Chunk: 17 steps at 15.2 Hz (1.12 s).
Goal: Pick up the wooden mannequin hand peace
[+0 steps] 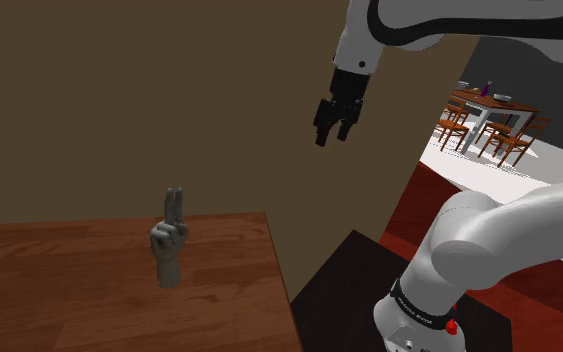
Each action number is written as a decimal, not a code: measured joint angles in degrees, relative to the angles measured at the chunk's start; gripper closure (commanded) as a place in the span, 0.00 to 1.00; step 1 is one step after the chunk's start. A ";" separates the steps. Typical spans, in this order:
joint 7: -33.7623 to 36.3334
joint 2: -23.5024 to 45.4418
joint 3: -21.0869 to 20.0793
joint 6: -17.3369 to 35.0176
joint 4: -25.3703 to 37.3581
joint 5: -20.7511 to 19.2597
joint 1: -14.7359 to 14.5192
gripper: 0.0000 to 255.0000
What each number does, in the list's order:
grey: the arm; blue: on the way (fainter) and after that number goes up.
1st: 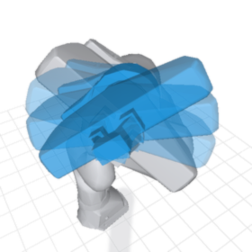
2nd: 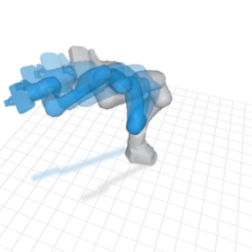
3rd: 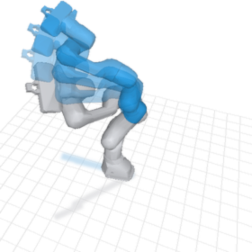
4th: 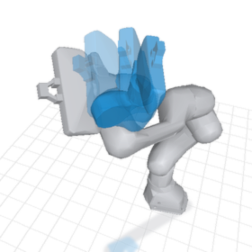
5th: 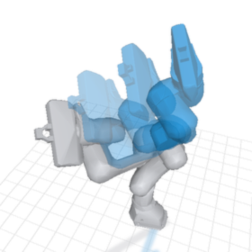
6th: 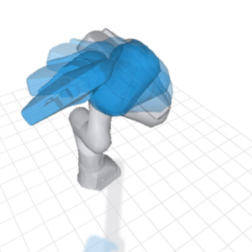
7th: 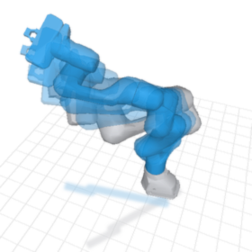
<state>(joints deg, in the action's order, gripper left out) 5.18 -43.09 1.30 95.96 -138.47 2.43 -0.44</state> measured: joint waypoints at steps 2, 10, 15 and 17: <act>0.72 0.30 -0.78 0.17 0.18 0.35 -0.33 0.00; 9.67 7.48 -10.50 4.54 3.38 3.28 -3.91 0.00; 16.26 13.43 -17.26 7.97 5.99 3.98 -5.78 0.00; 19.03 17.03 -19.96 9.00 8.48 3.59 -6.17 0.00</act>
<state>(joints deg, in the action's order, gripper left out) 24.21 -26.06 -18.66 104.95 -129.98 6.02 -6.61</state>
